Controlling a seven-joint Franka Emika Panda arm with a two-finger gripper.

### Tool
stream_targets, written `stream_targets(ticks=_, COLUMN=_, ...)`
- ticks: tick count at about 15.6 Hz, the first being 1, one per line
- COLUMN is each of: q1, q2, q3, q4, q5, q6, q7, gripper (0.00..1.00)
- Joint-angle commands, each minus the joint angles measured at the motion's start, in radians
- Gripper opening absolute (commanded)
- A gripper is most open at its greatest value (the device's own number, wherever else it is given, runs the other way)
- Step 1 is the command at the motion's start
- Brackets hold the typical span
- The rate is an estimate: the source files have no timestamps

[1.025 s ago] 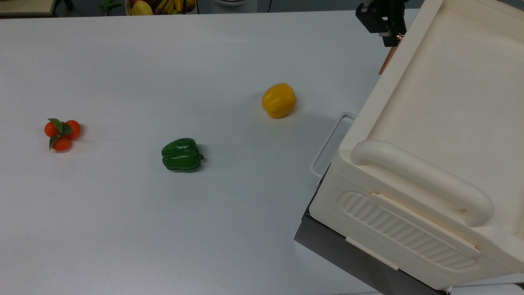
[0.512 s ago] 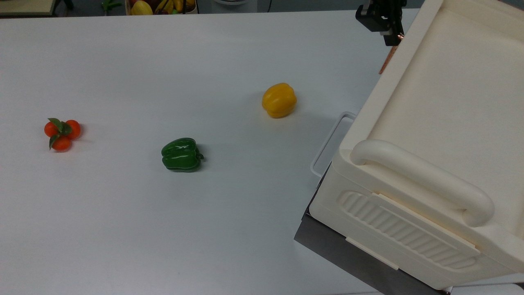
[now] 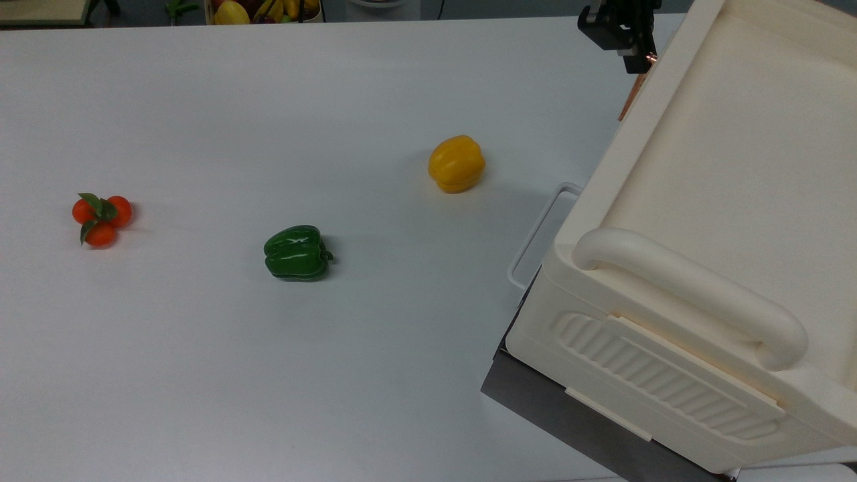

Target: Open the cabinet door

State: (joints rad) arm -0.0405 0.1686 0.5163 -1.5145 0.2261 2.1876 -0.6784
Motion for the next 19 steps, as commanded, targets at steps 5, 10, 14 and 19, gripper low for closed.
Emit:
stream_targets(ticks=5, q1=-0.094, q2=-0.083, q3=0.011, q4=-0.059, q5=0.004, q6=-0.112, q7=-0.026, gripper=0.00)
stream_targets(ticks=10, q1=-0.137, q2=-0.092, q3=0.001, q4=-0.058, q5=0.002, q6=-0.178, q7=-0.027, gripper=0.01)
stream_targets(ticks=14, q1=-0.191, q2=-0.092, q3=-0.025, q4=-0.058, q5=0.002, q6=-0.244, q7=-0.029, gripper=0.12)
stream_targets(ticks=19, q1=-0.191, q2=-0.083, q3=-0.105, q4=-0.055, q5=0.002, q6=-0.232, q7=-0.030, gripper=0.12)
